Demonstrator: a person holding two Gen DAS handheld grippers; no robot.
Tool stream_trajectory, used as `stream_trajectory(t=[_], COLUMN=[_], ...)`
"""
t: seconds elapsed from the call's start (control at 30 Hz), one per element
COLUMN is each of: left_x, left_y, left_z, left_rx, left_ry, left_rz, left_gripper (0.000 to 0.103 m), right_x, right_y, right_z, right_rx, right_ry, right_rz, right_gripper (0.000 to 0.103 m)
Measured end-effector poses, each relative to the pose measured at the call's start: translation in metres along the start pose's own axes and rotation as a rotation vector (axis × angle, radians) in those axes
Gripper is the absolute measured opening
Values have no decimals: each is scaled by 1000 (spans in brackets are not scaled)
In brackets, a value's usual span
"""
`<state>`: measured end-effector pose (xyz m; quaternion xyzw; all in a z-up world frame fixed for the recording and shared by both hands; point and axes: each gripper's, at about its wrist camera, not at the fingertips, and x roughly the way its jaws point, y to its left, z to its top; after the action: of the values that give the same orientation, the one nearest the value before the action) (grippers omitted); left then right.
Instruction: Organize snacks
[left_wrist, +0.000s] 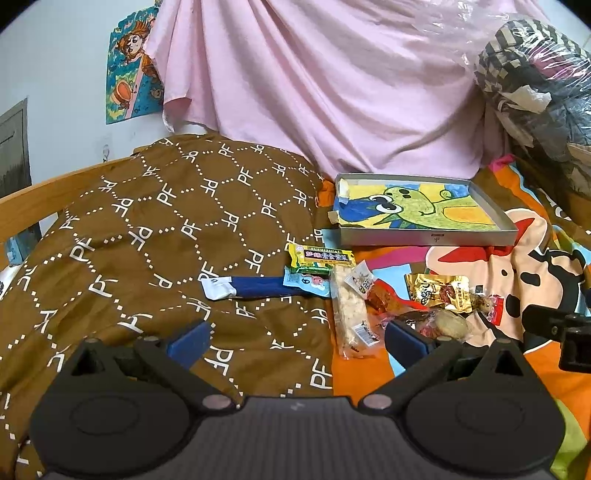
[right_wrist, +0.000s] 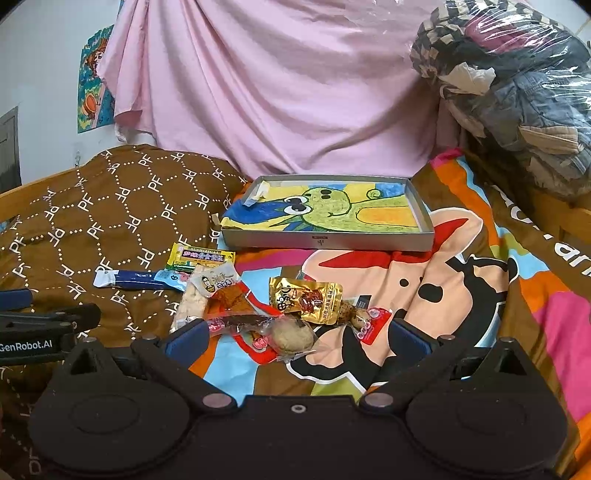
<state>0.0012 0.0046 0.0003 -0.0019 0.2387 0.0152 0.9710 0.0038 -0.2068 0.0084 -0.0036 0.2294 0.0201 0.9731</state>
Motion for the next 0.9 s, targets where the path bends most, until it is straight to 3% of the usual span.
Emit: stream_trajectory(t=[0.9], left_x=[1], left_y=[0], left_z=[-2], left_rx=[-14], left_ry=[12], left_rz=[-1], left_gripper=[103], right_x=[0], right_y=[-1], right_z=[-1], right_rx=[4], right_ry=[1], right_rz=[0], right_gripper=[102])
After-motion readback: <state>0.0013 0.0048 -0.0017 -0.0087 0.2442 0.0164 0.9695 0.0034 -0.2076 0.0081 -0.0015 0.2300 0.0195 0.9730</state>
